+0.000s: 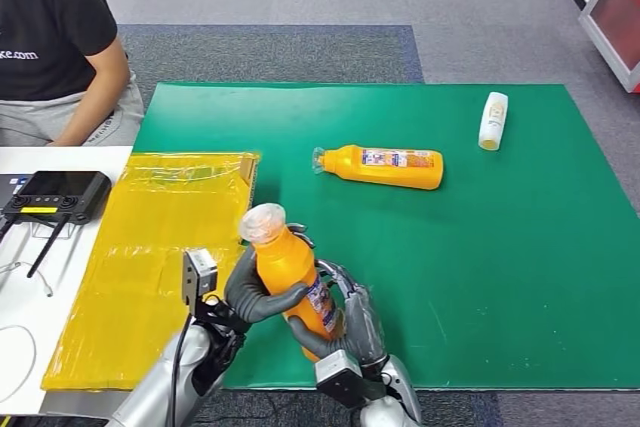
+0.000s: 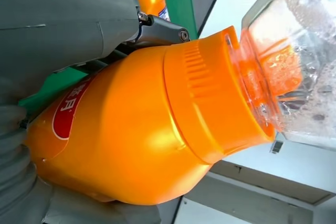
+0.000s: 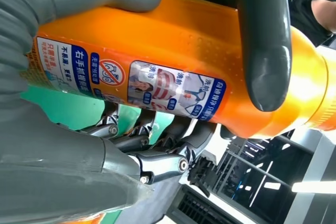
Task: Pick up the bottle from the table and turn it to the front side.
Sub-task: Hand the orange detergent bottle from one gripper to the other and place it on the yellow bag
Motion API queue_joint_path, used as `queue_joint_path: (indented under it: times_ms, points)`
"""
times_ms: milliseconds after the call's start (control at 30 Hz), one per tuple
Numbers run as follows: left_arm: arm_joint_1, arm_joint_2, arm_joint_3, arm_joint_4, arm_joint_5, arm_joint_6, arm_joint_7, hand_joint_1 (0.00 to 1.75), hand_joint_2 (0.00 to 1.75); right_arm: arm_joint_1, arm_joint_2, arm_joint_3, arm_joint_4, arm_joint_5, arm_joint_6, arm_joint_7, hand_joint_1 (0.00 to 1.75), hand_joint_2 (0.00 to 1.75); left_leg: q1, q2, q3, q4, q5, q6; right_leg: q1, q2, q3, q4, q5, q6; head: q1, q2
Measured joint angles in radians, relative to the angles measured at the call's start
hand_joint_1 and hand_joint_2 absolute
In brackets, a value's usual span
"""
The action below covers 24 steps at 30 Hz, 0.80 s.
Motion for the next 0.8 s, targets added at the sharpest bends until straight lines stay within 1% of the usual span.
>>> queue_joint_path:
  times_ms: [100,133,167,200,367,533,667,733,800]
  points:
    - [-0.006,0.015,0.001,-0.018,-0.059,0.019,-0.018,1.75,1.75,0.0,0.0,0.0,0.0,-0.007,0.0,-0.003,0.16,1.75,0.0,0.0,0.0,0.0,0.0,0.0,0.0,0.0,0.0,0.0,0.0,0.0,0.0,0.0]
    - [-0.008,0.023,0.003,-0.027,-0.076,0.023,-0.022,1.75,1.75,0.0,0.0,0.0,0.0,-0.009,0.0,-0.006,0.05,1.75,0.0,0.0,0.0,0.0,0.0,0.0,0.0,0.0,0.0,0.001,0.0,0.0,0.0,0.0]
    - [-0.008,0.032,0.006,-0.036,-0.091,0.026,-0.026,1.75,1.75,0.0,0.0,0.0,0.0,-0.01,-0.001,-0.008,0.02,1.75,0.0,0.0,0.0,0.0,0.0,0.0,0.0,0.0,-0.001,0.001,0.0,0.0,0.0,0.0]
    - [-0.009,0.042,0.01,-0.047,-0.107,0.029,-0.029,1.75,1.75,0.0,0.001,0.0,0.0,-0.013,-0.001,-0.011,0.0,1.75,0.0,0.0,0.0,0.0,0.0,-0.001,0.0,0.0,-0.001,0.001,0.0,-0.001,0.0,0.0]
    - [-0.007,0.096,0.037,-0.114,-0.18,0.054,-0.046,1.75,1.75,0.0,0.005,0.0,0.0,-0.031,-0.002,-0.019,0.0,1.75,0.0,0.0,0.0,0.0,0.001,-0.001,0.0,0.0,-0.002,0.002,0.0,-0.001,0.0,0.0]
    - [-0.005,0.141,0.071,-0.174,-0.283,0.119,-0.054,1.75,1.75,0.0,0.008,0.0,0.0,-0.039,0.0,-0.022,0.0,1.75,0.0,0.0,0.0,0.0,0.002,-0.002,0.0,0.0,-0.002,0.002,0.001,-0.002,0.0,0.0]
    - [-0.005,0.174,0.099,-0.209,-0.324,0.141,-0.056,1.75,1.75,0.0,0.012,0.0,0.0,-0.04,0.001,-0.022,0.0,1.75,0.0,0.0,-0.001,0.0,0.002,-0.002,0.0,0.0,-0.002,0.002,0.001,-0.002,0.0,0.0]
    - [-0.005,0.19,0.104,-0.222,-0.369,0.158,-0.053,1.75,1.75,0.0,0.014,0.0,0.0,-0.041,0.003,-0.022,0.0,1.75,0.0,0.0,-0.001,0.0,0.002,-0.002,0.0,0.0,-0.002,0.002,0.001,-0.002,0.0,0.0]
    - [-0.01,0.217,0.108,-0.237,-0.435,0.179,-0.042,1.75,1.75,0.001,0.014,-0.001,0.0,-0.043,0.007,-0.022,0.0,1.75,0.0,0.0,-0.001,0.0,0.002,-0.003,0.0,0.0,-0.003,0.002,0.001,-0.003,0.0,0.0]
